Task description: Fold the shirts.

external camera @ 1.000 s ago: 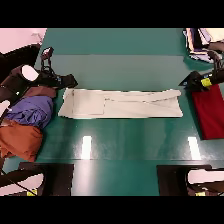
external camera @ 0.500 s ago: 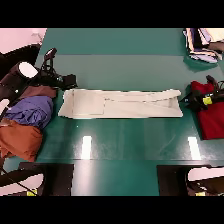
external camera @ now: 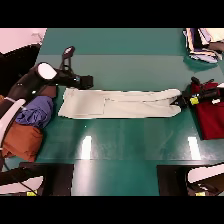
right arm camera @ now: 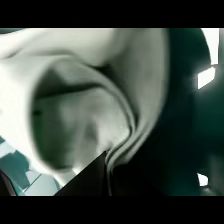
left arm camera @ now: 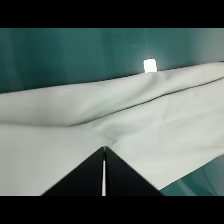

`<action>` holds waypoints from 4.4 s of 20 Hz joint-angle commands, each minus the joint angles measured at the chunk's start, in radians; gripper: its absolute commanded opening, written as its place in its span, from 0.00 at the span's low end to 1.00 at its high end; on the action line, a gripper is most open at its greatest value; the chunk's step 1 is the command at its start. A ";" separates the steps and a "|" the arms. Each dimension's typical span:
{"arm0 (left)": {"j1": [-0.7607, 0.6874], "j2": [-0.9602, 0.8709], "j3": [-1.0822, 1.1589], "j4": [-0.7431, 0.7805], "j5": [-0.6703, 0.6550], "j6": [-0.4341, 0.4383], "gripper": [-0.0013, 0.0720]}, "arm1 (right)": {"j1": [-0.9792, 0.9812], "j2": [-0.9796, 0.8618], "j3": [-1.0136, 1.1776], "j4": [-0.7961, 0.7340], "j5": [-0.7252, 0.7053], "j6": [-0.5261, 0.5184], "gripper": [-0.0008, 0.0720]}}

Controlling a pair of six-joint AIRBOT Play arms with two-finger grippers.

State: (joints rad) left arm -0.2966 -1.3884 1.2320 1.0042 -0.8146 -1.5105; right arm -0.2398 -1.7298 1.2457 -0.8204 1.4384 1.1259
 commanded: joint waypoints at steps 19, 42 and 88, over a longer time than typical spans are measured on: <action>-0.254 -0.454 0.349 0.051 -0.194 0.000 0.05 | 0.431 0.306 0.475 0.198 -0.013 0.105 0.03; 0.395 0.169 0.356 0.303 -0.298 -0.006 0.05 | 1.055 -0.189 0.773 0.215 -0.268 0.056 0.55; 0.265 0.146 0.348 0.069 -0.364 0.019 0.05 | -0.192 0.212 0.380 -0.018 -0.327 0.211 0.03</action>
State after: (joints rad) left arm -0.0319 -1.2415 1.5803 1.0988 -1.1816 -1.4914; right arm -0.2920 -1.5444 1.6249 -0.8101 1.1015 1.3235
